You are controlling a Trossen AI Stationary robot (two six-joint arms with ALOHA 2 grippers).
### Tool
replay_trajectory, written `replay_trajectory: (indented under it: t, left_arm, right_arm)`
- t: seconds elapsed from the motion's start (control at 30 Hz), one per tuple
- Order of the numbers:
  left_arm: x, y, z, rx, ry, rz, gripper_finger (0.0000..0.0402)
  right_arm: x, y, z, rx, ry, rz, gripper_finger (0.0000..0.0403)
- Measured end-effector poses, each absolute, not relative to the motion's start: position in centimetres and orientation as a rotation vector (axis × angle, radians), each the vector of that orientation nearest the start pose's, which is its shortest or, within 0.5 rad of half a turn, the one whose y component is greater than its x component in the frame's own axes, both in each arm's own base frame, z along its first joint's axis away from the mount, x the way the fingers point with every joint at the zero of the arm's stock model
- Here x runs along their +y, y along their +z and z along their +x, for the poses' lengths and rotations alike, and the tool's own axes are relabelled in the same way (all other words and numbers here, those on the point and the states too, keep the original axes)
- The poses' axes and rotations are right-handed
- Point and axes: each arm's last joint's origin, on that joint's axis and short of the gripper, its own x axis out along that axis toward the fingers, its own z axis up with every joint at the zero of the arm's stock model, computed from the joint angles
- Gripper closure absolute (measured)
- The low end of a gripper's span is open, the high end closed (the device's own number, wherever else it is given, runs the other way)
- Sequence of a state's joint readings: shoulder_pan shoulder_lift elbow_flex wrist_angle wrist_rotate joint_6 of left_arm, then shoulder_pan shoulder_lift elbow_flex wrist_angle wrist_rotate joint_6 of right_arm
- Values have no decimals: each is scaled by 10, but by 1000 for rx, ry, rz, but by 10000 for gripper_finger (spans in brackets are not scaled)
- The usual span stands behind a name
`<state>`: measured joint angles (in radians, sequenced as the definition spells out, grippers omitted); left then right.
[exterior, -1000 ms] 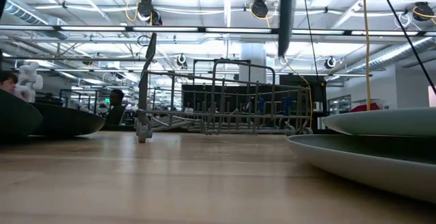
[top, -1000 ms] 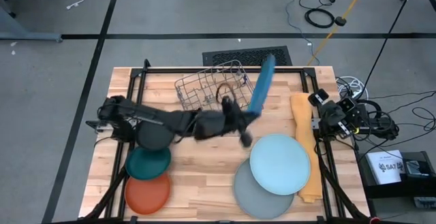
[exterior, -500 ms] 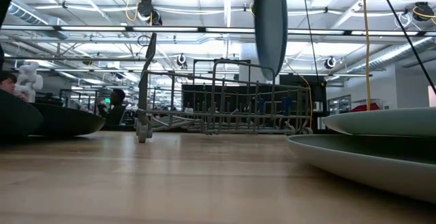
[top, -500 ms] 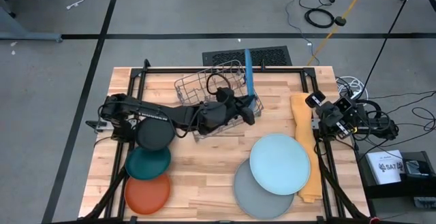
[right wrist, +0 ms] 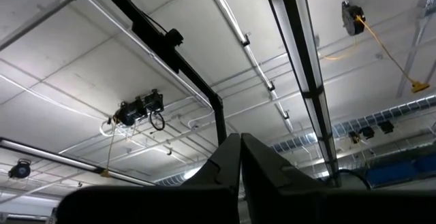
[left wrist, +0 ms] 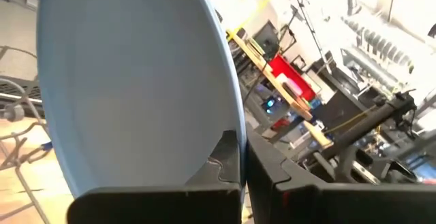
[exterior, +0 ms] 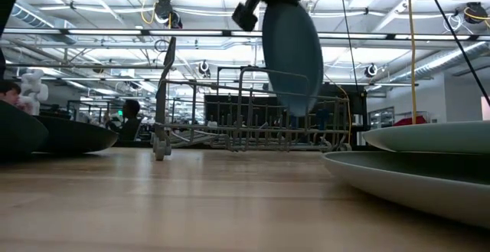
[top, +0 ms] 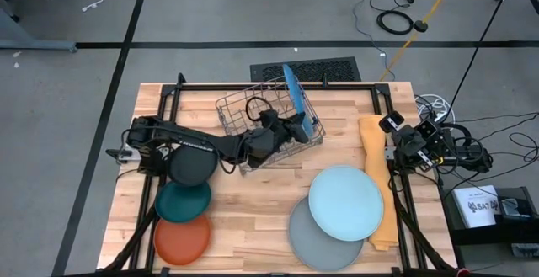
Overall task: Sort dishes
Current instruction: Put the blue plate into the dish rack
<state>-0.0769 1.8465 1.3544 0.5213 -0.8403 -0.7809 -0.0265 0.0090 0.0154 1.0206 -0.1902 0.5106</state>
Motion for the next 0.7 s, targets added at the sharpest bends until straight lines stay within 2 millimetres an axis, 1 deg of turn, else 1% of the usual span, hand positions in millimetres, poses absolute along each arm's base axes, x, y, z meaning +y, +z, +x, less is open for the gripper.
replay_trajectory:
  t: [0.1,0.23,0.43,0.53,0.7]
  left_arm:
    - [-3,291,422,-350,708,-780,401]
    - [4,283,420,-336,724,-795,401]
    - [7,282,420,-334,732,-794,401]
    - [9,277,423,-341,735,-828,401]
    - [10,256,430,-313,758,-880,401]
  right_arm:
    - [4,250,50,-957,404,353,396]
    - [4,250,50,-958,401,353,396]
    - [4,250,51,-959,396,351,396]
    - [4,250,51,-959,393,348,396]
    - [4,249,51,-953,392,349,396]
